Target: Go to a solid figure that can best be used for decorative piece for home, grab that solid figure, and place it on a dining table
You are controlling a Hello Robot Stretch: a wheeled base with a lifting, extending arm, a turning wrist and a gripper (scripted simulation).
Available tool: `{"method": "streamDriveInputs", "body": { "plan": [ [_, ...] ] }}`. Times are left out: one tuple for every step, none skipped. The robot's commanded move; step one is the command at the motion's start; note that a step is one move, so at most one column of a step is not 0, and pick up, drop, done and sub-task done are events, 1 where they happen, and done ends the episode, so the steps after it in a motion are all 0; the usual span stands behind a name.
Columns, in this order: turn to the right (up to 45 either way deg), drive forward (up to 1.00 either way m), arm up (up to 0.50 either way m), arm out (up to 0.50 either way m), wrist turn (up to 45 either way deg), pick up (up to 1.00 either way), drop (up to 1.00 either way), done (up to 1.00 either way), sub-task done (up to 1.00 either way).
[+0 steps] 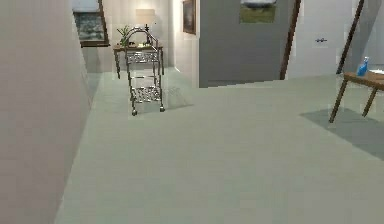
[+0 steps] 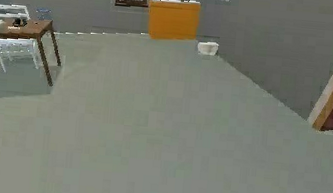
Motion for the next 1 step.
{"method": "streamDriveInputs", "body": {
  "plan": [
    [0.0,1.0,0.0,0.0,0.0,0.0,0.0,0.0,0.0]
  ]
}}
